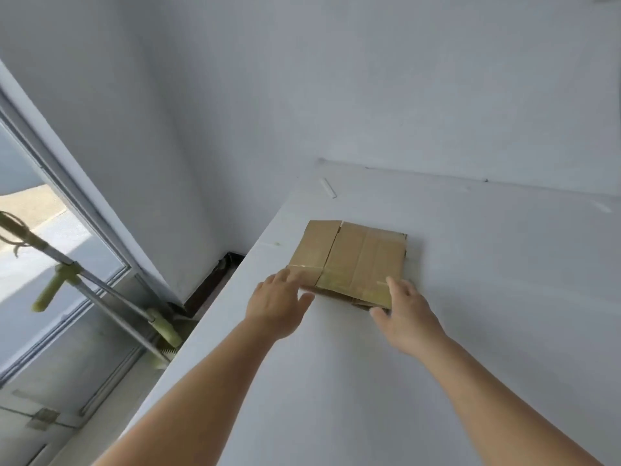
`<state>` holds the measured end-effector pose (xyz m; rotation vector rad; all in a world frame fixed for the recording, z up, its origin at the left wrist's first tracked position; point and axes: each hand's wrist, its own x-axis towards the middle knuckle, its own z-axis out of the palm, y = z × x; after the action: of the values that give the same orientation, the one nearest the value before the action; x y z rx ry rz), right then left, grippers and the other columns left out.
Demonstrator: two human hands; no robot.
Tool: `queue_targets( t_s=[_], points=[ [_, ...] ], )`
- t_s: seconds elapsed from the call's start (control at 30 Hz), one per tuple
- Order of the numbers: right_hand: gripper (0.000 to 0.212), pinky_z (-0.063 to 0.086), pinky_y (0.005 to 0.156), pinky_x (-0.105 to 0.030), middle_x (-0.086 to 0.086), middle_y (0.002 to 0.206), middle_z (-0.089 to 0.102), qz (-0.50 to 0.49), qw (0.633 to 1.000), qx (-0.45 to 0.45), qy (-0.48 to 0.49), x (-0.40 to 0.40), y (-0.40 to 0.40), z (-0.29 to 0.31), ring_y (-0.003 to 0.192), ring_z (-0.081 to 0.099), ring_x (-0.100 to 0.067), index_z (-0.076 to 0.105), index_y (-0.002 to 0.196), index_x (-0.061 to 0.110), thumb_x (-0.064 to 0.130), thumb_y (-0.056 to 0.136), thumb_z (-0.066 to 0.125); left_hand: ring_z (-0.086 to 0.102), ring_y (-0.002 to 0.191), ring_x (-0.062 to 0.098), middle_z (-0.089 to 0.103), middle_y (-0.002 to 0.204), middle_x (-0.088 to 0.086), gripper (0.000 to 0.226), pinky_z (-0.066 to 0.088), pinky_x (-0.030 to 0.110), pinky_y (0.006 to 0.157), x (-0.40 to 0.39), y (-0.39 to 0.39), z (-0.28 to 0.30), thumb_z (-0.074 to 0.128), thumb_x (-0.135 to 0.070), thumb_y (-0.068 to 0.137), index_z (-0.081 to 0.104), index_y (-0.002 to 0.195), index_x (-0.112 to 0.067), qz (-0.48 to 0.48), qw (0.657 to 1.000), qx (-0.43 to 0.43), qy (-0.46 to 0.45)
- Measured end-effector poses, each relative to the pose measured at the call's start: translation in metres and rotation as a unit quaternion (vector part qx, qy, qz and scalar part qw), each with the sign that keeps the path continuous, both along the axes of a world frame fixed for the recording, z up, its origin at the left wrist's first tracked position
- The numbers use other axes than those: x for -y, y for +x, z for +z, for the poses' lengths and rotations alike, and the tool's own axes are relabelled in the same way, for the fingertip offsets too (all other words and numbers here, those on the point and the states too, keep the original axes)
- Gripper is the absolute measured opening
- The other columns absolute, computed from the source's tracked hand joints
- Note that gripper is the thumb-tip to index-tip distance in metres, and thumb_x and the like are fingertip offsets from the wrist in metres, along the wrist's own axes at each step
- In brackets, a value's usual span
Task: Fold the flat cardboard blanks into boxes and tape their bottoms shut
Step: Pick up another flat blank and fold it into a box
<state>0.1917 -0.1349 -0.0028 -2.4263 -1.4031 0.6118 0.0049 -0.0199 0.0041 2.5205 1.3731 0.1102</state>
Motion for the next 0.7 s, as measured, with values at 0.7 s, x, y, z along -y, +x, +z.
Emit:
queue_targets(
  t_s=[0.7],
  points=[
    [0.062,0.034,0.105,-0.035,-0.003,0.147,0.031,-0.197,0.975,-0.021,0.103,0.002,-0.020,-0.014,0.133,0.033,-0.021,0.030,0.146,0.019,0.032,0.092,0.057,0.036,0.123,0.029,0.040,0.127,0.009,0.052,0.039,0.034,0.094,-0.035,0.007,-0.021,0.061,-0.037,0.089,0.044,0.138,-0.028,-0.017,0.988,0.145,-0.041]
  ],
)
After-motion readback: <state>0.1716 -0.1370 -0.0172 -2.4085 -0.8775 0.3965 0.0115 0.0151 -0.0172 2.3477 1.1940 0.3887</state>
